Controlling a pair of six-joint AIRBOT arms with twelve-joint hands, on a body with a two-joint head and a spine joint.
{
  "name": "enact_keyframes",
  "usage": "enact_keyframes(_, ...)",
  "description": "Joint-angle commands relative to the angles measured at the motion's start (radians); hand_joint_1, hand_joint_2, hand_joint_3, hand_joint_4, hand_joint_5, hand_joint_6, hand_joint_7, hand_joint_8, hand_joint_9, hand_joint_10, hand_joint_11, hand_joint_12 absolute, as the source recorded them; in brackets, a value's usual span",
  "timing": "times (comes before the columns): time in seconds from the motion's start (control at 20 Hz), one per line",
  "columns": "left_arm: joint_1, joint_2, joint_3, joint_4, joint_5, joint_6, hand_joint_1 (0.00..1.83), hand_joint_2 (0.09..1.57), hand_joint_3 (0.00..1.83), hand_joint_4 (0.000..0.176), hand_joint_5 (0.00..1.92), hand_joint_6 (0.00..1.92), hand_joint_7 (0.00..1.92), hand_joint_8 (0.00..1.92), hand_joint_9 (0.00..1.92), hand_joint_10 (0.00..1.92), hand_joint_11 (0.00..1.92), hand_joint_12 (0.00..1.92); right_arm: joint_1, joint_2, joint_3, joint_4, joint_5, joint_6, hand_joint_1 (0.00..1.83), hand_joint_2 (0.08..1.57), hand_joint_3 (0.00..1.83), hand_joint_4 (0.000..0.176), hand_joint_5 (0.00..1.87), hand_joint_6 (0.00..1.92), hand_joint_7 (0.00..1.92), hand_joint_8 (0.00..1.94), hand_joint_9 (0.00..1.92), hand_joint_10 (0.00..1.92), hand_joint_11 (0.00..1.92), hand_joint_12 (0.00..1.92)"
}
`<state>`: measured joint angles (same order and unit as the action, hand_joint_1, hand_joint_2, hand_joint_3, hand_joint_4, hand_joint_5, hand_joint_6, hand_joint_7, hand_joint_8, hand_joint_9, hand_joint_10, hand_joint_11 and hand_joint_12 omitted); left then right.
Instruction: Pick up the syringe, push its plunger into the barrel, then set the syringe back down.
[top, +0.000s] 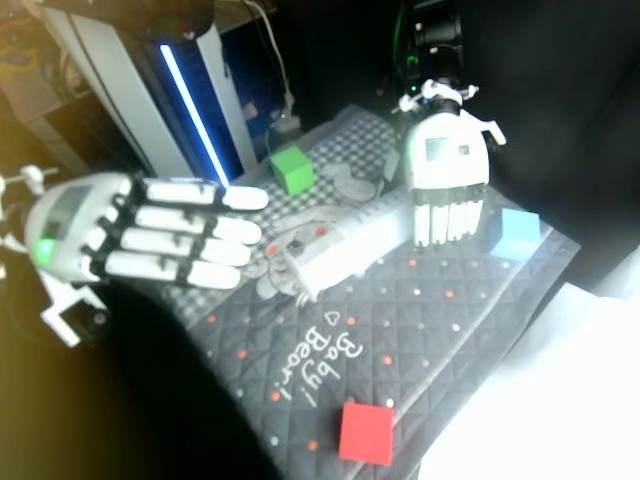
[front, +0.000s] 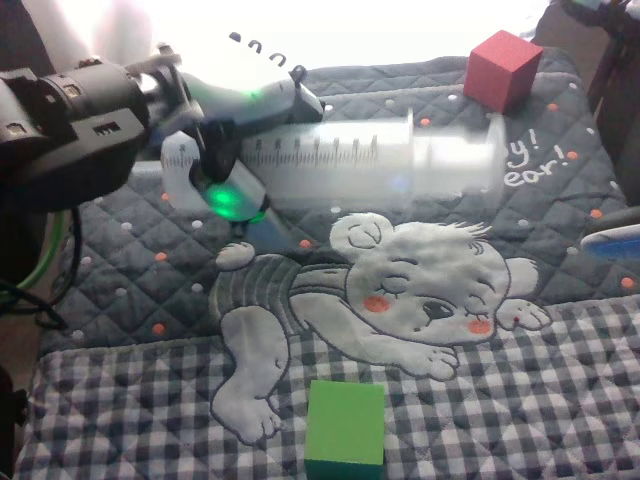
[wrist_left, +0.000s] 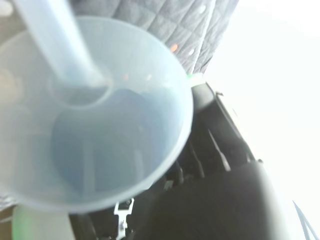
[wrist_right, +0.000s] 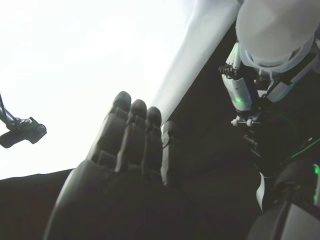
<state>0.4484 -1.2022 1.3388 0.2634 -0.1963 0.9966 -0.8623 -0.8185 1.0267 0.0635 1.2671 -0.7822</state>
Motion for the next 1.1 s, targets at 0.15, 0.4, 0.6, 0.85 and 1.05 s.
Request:
enact_keyframes(0.15, -0.038, 0.024, 0.006, -0.011, -0.188, 0.004, 1.61, 1.1, 0.06, 0.169, 1.0, 1.92, 1.27, 1.92, 1.4, 1.92, 1.45, 1.92, 0.015, -0.012, 0.006, 0.032, 0.12, 0.005, 0.6, 0.65, 0.0, 0.043, 0.14, 0.0, 0.16, 0.0, 0.15, 0.01, 0.14, 0.02)
enact_keyframes(0.4, -0.052, 0.041, 0.01, -0.011, -0.21, 0.004, 1.65, 1.08, 0.03, 0.174, 1.09, 1.92, 1.29, 1.92, 1.43, 1.92, 1.49, 1.92, 0.016, -0.032, 0.01, 0.054, 0.14, 0.005, 0.61, 0.67, 0.0, 0.033, 0.16, 0.01, 0.18, 0.01, 0.17, 0.01, 0.17, 0.03)
enact_keyframes(0.6, -0.068, 0.052, 0.002, -0.007, -0.217, 0.004, 1.63, 1.08, 0.02, 0.175, 1.12, 1.92, 1.31, 1.92, 1.45, 1.92, 1.52, 1.92, 0.016, -0.046, 0.015, 0.072, 0.157, 0.005, 0.59, 0.66, 0.0, 0.025, 0.19, 0.01, 0.19, 0.01, 0.18, 0.01, 0.2, 0.04)
enact_keyframes(0.85, -0.079, 0.065, -0.019, 0.001, -0.238, 0.164, 1.57, 1.11, 0.02, 0.175, 1.11, 1.92, 1.32, 1.92, 1.44, 1.92, 1.51, 1.92, 0.016, -0.072, 0.024, 0.095, 0.171, 0.006, 0.56, 0.68, 0.01, 0.0, 0.18, 0.0, 0.2, 0.01, 0.19, 0.01, 0.19, 0.03)
enact_keyframes(1.05, -0.094, 0.067, -0.026, 0.017, -0.244, 0.164, 1.54, 1.12, 0.02, 0.175, 1.1, 1.92, 1.3, 1.92, 1.42, 1.92, 1.51, 1.92, 0.016, -0.089, 0.029, 0.098, 0.184, 0.018, 0.46, 0.73, 0.01, 0.003, 0.18, 0.0, 0.22, 0.0, 0.21, 0.01, 0.2, 0.03)
